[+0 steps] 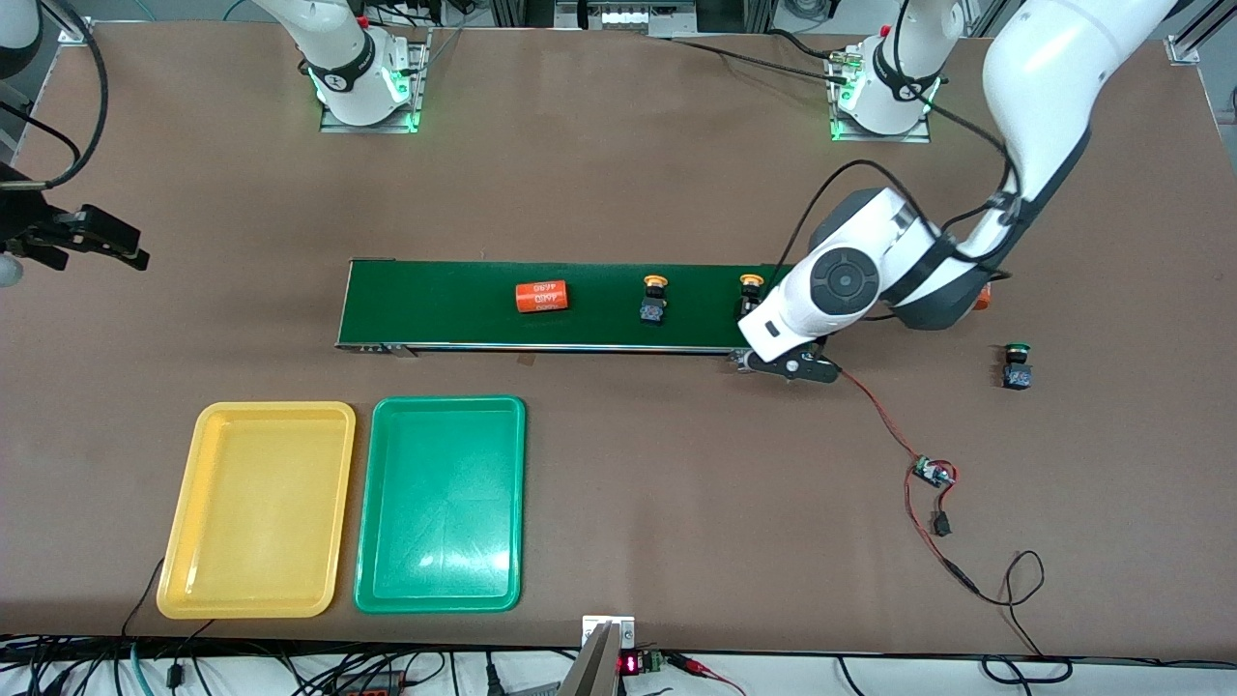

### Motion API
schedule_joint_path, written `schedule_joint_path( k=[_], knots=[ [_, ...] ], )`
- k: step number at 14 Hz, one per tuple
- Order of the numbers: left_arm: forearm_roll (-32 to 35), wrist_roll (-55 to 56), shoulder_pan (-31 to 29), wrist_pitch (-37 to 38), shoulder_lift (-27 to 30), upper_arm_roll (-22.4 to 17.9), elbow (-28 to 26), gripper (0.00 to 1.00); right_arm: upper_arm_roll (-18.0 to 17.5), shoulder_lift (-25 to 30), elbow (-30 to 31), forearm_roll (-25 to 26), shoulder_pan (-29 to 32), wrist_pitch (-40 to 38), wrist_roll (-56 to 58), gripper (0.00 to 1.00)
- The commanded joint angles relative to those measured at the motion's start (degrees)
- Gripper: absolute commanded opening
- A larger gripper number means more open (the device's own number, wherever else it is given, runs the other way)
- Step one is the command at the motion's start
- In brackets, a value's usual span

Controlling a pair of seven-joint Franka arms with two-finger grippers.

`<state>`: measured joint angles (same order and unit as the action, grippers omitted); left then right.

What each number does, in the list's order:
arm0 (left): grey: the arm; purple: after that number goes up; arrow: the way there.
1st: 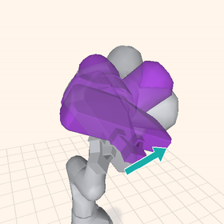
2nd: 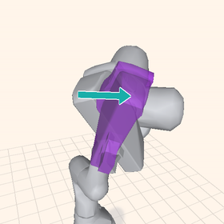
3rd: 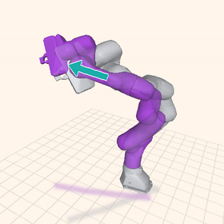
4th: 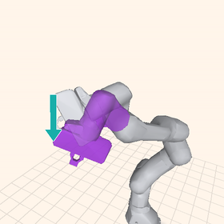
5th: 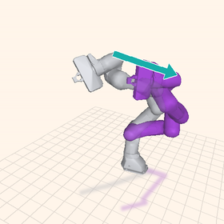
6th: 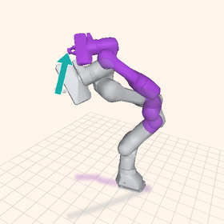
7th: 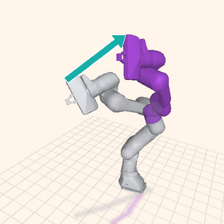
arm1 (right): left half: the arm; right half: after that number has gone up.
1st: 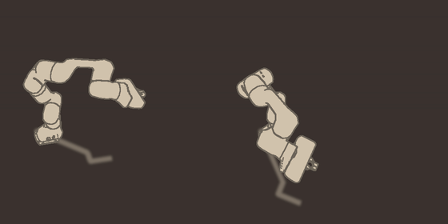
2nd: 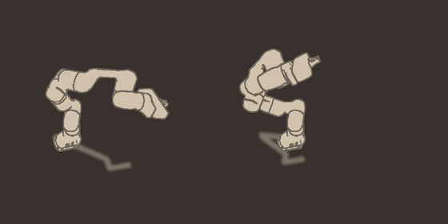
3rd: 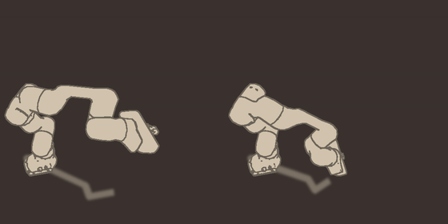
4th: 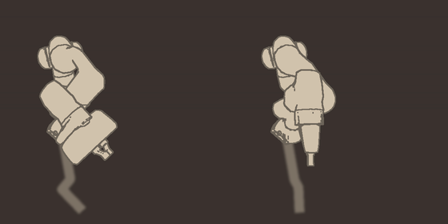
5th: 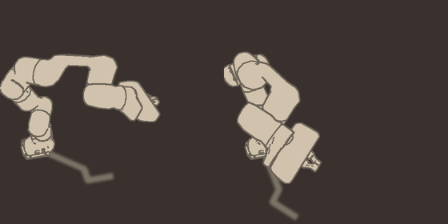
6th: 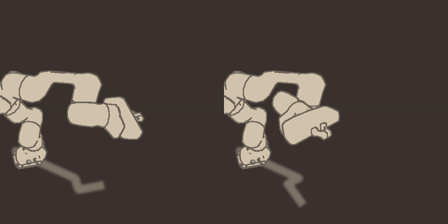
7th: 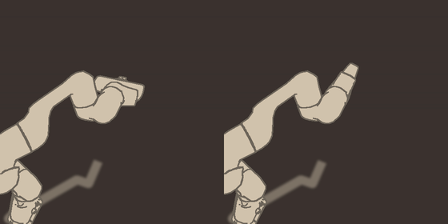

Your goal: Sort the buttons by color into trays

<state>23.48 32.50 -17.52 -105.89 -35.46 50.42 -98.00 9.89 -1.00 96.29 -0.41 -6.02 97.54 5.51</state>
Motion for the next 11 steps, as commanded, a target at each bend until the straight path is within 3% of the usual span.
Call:
schedule_joint_path(
  k=[1,3,5,8,11],
  knots=[
    [-0.6,-1.9,0.3,11.4,1.5,-0.1,8.2,1.00,-0.3,0.9,0.4,0.8,-1.3,0.1,-0.5,1.00],
    [-0.5,-7.7,-1.4,18.0,1.5,-0.9,11.4,1.00,-0.2,0.3,0.2,0.8,-1.3,0.0,-0.5,1.00],
    [-0.5,-14.0,-6.2,22.0,1.5,-0.8,10.5,1.00,-0.2,-0.3,0.2,0.8,-1.5,0.2,-0.4,1.00],
    [-0.4,-17.6,-15.2,22.6,2.1,-0.2,5.4,1.00,-0.1,-0.8,0.4,0.1,-1.4,-0.6,0.4,1.00],
    [0.0,-21.1,-22.2,18.1,4.1,-0.1,-1.5,1.00,-0.2,-2.3,0.3,-0.4,-1.9,-0.5,-0.4,1.00]
  ],
)
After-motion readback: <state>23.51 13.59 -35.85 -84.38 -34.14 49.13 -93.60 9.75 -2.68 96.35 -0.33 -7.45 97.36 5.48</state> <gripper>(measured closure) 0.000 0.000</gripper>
